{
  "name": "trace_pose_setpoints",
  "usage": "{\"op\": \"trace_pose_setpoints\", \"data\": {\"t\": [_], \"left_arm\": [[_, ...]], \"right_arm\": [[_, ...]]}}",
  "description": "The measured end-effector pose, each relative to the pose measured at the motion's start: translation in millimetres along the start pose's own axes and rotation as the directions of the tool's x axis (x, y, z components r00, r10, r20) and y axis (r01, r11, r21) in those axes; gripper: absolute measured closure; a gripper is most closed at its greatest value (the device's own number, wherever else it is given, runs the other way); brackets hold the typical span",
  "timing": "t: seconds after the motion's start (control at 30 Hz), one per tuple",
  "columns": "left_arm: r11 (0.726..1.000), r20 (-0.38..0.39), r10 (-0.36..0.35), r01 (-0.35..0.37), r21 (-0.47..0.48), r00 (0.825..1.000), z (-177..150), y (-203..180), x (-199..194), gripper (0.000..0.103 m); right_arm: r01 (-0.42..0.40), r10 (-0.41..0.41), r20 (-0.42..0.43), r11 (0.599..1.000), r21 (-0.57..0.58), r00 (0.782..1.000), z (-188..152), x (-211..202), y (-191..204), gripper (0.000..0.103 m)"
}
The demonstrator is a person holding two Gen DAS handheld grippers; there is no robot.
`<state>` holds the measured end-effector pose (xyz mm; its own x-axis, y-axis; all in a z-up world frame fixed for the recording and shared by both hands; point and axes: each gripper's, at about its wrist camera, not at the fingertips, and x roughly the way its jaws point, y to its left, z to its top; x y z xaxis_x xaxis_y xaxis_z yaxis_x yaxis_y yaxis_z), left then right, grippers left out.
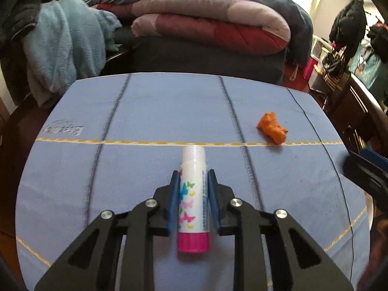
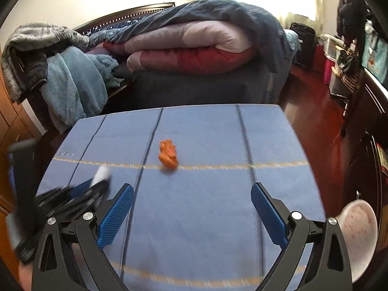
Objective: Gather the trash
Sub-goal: 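Grasp the white glue stick with the left tool, then grasp the orange toy with the right tool while the left tool holds the glue stick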
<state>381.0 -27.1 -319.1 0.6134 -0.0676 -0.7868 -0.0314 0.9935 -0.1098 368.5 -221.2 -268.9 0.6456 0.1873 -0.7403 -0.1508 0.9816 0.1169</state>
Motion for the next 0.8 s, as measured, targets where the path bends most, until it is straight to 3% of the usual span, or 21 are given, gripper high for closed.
{"op": "trace_pose_setpoints", "data": {"t": [0.1, 0.37, 0.6, 0.67, 0.7, 0.8], "left_arm": [[1.000, 0.018, 0.004, -0.004, -0.023, 1.000, 0.8, 16.3, -8.0, 0.079], [0.999, 0.033, -0.005, 0.006, -0.051, 0.999, 4.7, 38.5, -17.4, 0.079], [0.998, 0.034, -0.015, 0.017, -0.059, 0.999, 6.1, 42.4, -16.8, 0.079], [0.998, 0.033, -0.015, 0.017, -0.059, 0.999, 4.9, 42.0, -16.3, 0.079], [0.998, 0.032, -0.022, 0.024, -0.063, 0.999, 5.2, 41.9, -15.9, 0.079], [0.996, 0.021, -0.051, 0.053, -0.074, 0.998, 3.5, 41.9, -13.9, 0.079]], "right_arm": [[0.010, -0.010, -0.017, 1.000, -0.024, 1.000, 7.7, 24.9, 14.8, 0.008], [0.058, -0.063, -0.071, 0.995, -0.079, 0.996, 22.7, 78.0, 44.4, 0.024], [0.074, -0.083, -0.099, 0.993, -0.094, 0.992, 21.0, 89.5, 47.1, 0.051], [0.055, -0.065, -0.104, 0.994, -0.090, 0.992, 21.0, 88.9, 46.5, 0.064], [0.050, -0.060, -0.106, 0.995, -0.090, 0.993, 21.0, 88.3, 46.4, 0.078], [0.044, -0.056, -0.114, 0.993, -0.107, 0.992, 18.4, 84.2, 48.1, 0.079]]}}
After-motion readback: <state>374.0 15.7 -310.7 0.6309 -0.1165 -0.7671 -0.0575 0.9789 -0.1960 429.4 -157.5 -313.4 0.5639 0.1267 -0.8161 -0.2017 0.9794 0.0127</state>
